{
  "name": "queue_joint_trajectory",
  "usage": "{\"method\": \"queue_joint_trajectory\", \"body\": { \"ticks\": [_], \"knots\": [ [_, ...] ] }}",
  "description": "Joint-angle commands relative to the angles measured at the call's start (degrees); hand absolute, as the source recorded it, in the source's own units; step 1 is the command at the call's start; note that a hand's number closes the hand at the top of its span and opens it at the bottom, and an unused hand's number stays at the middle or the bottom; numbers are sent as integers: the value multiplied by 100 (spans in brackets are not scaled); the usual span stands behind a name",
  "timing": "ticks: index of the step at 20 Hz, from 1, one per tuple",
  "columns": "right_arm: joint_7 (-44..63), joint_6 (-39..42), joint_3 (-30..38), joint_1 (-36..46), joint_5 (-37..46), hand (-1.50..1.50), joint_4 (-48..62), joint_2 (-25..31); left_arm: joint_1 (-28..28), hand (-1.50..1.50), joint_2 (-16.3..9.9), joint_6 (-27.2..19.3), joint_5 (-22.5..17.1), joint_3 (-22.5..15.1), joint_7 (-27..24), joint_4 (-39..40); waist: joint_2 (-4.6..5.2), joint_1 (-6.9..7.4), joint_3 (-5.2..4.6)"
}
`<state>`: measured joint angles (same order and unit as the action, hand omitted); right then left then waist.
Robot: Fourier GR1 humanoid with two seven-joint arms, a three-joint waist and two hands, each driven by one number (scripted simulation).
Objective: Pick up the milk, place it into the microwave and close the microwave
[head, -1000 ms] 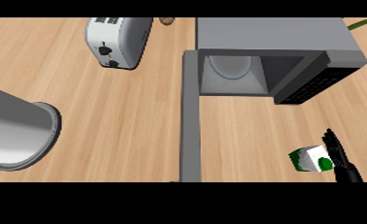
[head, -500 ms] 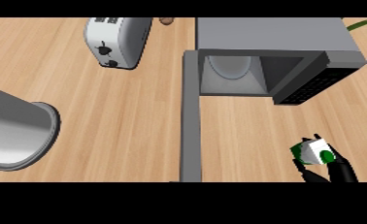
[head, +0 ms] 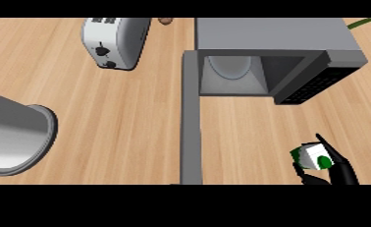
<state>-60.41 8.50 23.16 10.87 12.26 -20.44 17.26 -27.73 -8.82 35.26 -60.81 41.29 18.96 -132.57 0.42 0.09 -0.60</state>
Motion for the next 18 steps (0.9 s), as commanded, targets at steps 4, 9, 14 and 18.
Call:
{"method": "queue_joint_trajectory", "body": {
  "ticks": [4,9,14,18],
  "knots": [
    [-246,-273,-99,842,-110,150,-252,-1098,75,-150,-114,72,-88,44,19,213,-33,174,75],
    [-13,-655,-263,1149,9,150,-343,-1509,-9,-150,33,133,-88,107,1,55,-39,141,66],
    [90,-1173,-384,1628,181,150,-229,-1537,-348,-150,144,477,-374,272,129,63,-33,130,65],
    [494,-1316,-191,2349,25,150,-79,-1360,-20,-150,-50,-114,-334,197,364,-107,-11,123,69]
  ]
}}
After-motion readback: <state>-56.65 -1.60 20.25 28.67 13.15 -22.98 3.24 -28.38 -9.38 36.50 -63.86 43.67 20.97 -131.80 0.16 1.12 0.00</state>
